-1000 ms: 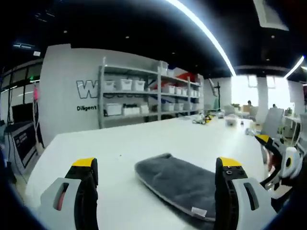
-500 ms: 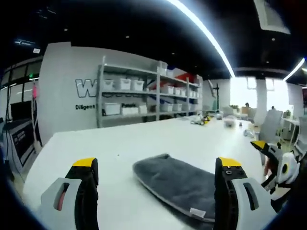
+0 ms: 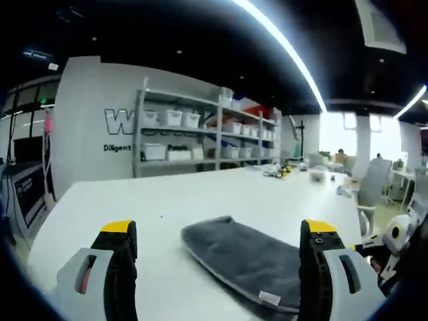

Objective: Open the folded towel by lifting each exposed corner and separating the folded layers until the towel lies flat within the target outline without major curled edges

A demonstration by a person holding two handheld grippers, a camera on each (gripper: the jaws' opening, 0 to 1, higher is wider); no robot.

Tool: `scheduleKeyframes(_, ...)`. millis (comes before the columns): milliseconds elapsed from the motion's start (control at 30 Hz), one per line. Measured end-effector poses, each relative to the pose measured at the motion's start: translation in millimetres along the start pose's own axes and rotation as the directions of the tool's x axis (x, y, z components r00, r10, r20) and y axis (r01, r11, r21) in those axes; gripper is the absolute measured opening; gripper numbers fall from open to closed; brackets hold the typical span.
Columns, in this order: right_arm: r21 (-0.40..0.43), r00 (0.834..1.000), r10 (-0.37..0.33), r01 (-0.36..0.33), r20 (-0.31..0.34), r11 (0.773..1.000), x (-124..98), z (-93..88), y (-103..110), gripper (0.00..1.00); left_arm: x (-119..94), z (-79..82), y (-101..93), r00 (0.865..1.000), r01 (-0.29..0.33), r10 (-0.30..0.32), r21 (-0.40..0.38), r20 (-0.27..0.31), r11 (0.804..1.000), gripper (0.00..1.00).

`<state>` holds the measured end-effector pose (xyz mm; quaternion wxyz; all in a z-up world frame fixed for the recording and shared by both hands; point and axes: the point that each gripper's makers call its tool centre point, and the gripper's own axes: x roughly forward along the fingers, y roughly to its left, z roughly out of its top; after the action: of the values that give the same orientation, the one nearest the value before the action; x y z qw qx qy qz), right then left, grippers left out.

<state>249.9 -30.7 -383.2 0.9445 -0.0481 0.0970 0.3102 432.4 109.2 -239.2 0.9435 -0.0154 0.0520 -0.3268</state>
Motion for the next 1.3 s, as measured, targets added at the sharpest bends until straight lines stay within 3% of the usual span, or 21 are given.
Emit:
scheduleKeyframes(100, 0.027, 1.000, -0.012, 0.012, 0.006, 1.000, -0.1, -0.4, -0.2, 0.79, 0.0, 1.6, 1.8, 1.000, 0.002, -0.002, -0.013, 0.004, 1.000, 0.99)
scheduleKeyframes(200, 0.098, 1.000, -0.010, 0.008, 0.020, 0.995, -1.0, 2.7, 0.3, 0.70, 2.0, 2.4, 1.2, 1.000, 0.016, -0.016, -0.028, 0.003, 0.999, 0.99)
scheduleKeyframes(467, 0.222, 0.999, 0.019, -0.025, 0.027, 0.975, 4.4, -2.0, 7.9, 0.68, 21.5, -9.5, 3.6, 0.996, 0.086, -0.090, -0.137, -0.027, 0.987, 0.96)
scheduleKeyframes(600, 0.298, 0.997, 0.003, -0.024, 0.071, 0.954, 12.4, 6.1, 0.4, 0.67, 33.5, -10.8, 11.2, 0.998, 0.068, -0.069, -0.098, -0.008, 0.993, 0.94)
scheduleKeyframes(667, 0.335, 0.995, -0.021, -0.012, 0.097, 0.942, 15.9, 11.4, -4.5, 0.66, 39.3, -9.6, 14.7, 0.998, 0.063, -0.064, -0.091, -0.008, 0.994, 0.95)
scheduleKeyframes(767, 0.413, 0.991, -0.047, -0.009, 0.125, 0.910, 18.6, 16.1, -8.6, 0.65, 48.0, 1.9, 14.5, 0.994, 0.104, -0.101, -0.128, 0.031, 0.986, 0.96)
scheduleKeyframes(867, 0.499, 0.986, -0.062, -0.024, 0.154, 0.866, 20.9, 18.1, -9.6, 0.63, 57.3, 7.8, 19.6, 0.993, 0.115, -0.110, -0.148, 0.037, 0.982, 0.96)
scheduleKeyframes(1000, 0.559, 0.982, -0.083, -0.027, 0.171, 0.829, 22.7, 16.5, -13.2, 0.60, 57.4, 2.7, 6.2, 0.993, 0.116, -0.113, -0.134, 0.025, 0.984, 0.95)
scheduleKeyframes(1033, 0.551, 0.979, -0.092, -0.024, 0.182, 0.834, 21.6, 18.7, -14.6, 0.58, 57.5, 1.4, 4.3, 0.993, 0.119, -0.117, -0.132, 0.021, 0.984, 0.96)
scheduleKeyframes(1100, 0.579, 0.969, -0.110, -0.041, 0.223, 0.814, 19.4, 26.2, -18.1, 0.53, 55.3, -2.0, -1.4, 0.992, 0.125, -0.124, -0.126, 0.015, 0.984, 0.96)
scheduleKeyframes(1200, 0.580, 0.973, -0.111, -0.026, 0.201, 0.815, 23.6, 22.0, -18.1, 0.54, 48.4, -1.7, -15.5, 0.988, 0.153, -0.150, -0.099, 0.036, 0.983, 0.98)
scheduleKeyframes(1300, 0.599, 0.975, -0.098, -0.043, 0.200, 0.799, 25.7, 24.0, -14.0, 0.55, 48.7, 3.9, -12.2, 0.986, 0.163, -0.158, -0.101, 0.051, 0.981, 0.97)
